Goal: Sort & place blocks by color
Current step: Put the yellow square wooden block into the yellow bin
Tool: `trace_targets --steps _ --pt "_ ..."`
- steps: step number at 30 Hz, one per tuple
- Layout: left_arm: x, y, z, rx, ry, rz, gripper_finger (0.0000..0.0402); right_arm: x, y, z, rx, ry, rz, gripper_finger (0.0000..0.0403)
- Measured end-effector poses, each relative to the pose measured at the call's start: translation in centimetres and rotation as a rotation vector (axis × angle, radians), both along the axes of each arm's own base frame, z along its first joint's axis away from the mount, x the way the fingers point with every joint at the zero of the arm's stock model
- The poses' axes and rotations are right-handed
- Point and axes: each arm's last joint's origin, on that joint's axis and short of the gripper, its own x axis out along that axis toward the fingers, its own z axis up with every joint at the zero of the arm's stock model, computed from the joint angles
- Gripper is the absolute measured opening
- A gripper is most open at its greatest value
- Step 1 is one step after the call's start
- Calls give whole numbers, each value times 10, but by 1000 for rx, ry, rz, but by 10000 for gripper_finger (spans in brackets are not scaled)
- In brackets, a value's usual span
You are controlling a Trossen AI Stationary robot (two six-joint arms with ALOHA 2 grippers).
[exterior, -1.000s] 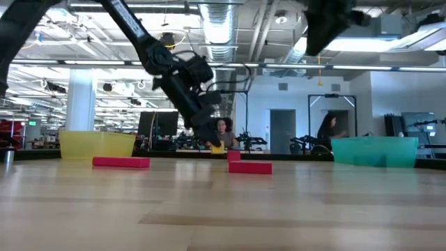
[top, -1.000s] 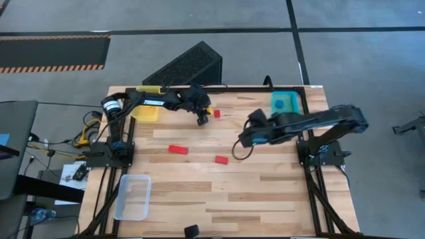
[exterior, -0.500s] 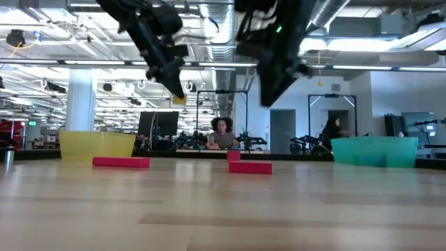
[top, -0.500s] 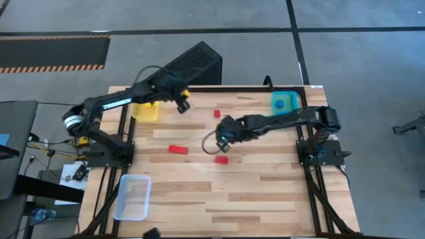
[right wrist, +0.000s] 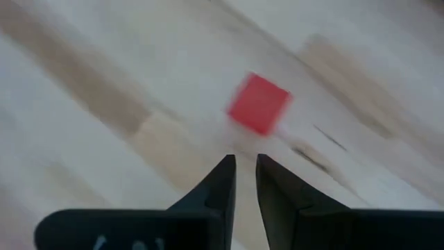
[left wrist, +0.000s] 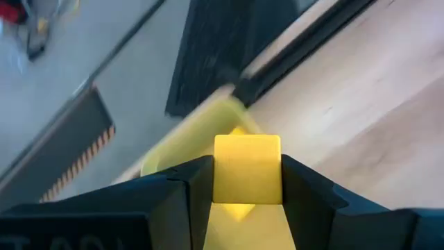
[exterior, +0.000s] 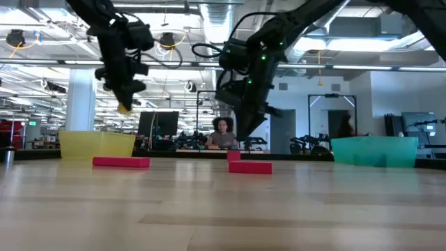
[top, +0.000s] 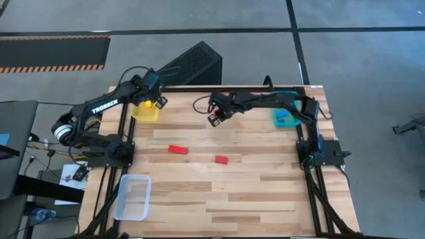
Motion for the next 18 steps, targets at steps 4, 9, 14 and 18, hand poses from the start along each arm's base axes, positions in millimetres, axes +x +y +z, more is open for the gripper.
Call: trace_targets --steps 4,9,14,18 --pt "-17 6 -7 -26 48 94 139 14 -9 6 33 -20 89 88" --pt "-32 12 -12 -56 28 172 141 22 -23 13 20 26 160 96" --pt "-31 12 -13 -63 16 166 142 24 -32 14 -53 93 346 109" --pt "-31 13 -13 -55 -13 181 155 22 -31 13 -136 175 566 120"
